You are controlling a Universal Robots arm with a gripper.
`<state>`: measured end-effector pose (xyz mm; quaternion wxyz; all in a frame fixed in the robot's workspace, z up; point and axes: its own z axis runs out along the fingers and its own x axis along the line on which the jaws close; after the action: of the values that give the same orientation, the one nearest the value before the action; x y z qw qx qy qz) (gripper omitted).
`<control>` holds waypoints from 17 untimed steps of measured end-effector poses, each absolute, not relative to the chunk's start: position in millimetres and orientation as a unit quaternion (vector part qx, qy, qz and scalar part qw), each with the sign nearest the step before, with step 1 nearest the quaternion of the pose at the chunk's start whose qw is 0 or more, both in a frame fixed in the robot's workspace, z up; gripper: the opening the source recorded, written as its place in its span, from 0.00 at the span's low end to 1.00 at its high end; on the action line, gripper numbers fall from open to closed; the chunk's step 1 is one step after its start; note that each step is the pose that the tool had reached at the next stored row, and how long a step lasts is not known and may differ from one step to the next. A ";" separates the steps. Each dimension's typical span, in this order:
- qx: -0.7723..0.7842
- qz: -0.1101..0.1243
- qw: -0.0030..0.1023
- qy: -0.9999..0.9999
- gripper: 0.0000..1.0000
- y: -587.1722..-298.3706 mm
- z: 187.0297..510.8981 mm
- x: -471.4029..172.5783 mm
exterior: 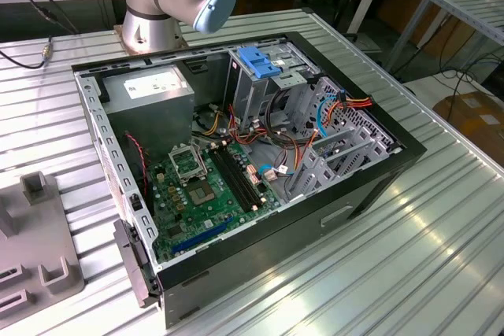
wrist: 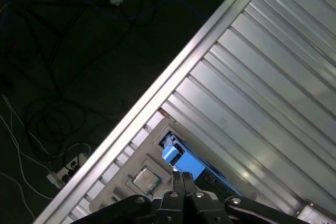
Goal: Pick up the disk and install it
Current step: 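Pick up the disk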
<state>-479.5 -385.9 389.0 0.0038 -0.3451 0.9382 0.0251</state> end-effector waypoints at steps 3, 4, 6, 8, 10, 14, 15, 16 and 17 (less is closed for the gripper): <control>-0.349 0.025 0.004 0.937 0.10 -385.9 389.0 -479.5; -0.351 0.025 0.004 0.936 0.10 -385.9 389.0 -479.5; -0.352 0.025 0.004 0.936 0.10 -385.9 389.0 -479.1; -0.361 0.025 0.003 0.932 0.10 -385.9 389.0 -478.8; -0.381 0.025 0.003 0.924 0.10 -385.9 388.7 -478.8; -0.409 0.025 0.002 0.912 0.10 -385.9 388.6 -478.8; -0.416 0.025 0.002 0.909 0.10 -385.9 388.6 -478.8; -0.423 0.025 0.002 0.906 0.10 -385.9 388.6 -478.8; -0.431 0.025 0.001 0.902 0.10 -385.9 388.5 -478.8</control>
<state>-478.8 -385.9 388.5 0.0014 -0.4310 0.9020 0.0254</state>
